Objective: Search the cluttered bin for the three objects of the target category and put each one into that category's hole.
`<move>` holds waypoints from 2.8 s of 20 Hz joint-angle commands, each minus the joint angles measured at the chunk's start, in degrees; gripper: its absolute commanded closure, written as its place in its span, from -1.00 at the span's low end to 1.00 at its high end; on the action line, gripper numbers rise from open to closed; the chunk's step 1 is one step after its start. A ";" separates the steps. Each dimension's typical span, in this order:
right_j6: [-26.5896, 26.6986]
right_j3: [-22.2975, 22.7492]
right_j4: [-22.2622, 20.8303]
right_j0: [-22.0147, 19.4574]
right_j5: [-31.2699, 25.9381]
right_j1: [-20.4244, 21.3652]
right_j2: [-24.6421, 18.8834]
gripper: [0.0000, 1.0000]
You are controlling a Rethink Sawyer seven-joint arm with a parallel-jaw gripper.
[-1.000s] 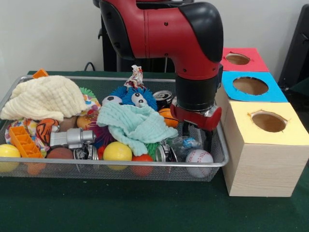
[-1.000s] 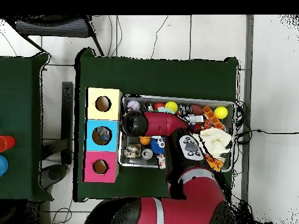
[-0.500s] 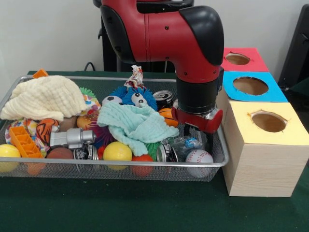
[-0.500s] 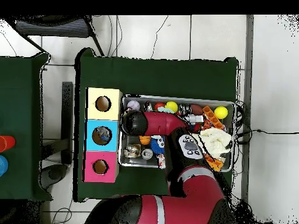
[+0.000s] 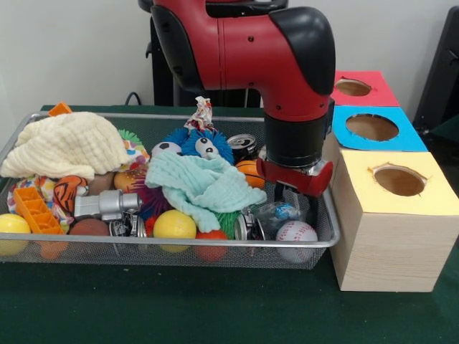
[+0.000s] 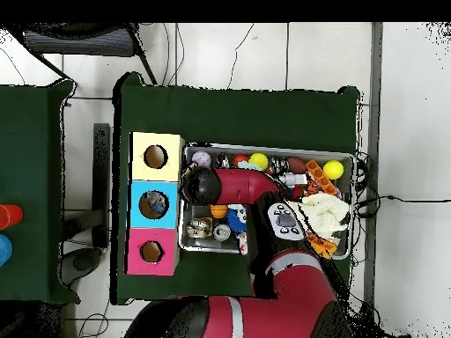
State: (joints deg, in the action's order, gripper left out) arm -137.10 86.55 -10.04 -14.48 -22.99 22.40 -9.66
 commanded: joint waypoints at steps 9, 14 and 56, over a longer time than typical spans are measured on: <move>-4.14 -6.15 4.05 1.63 -14.28 4.83 2.60 -1.00; -3.11 -7.31 4.52 1.02 -18.21 5.11 2.20 -1.00; -11.41 -7.43 14.50 6.91 -19.37 -0.54 10.59 -1.00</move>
State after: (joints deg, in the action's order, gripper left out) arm -137.11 79.06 1.09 -7.54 -45.78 23.14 1.62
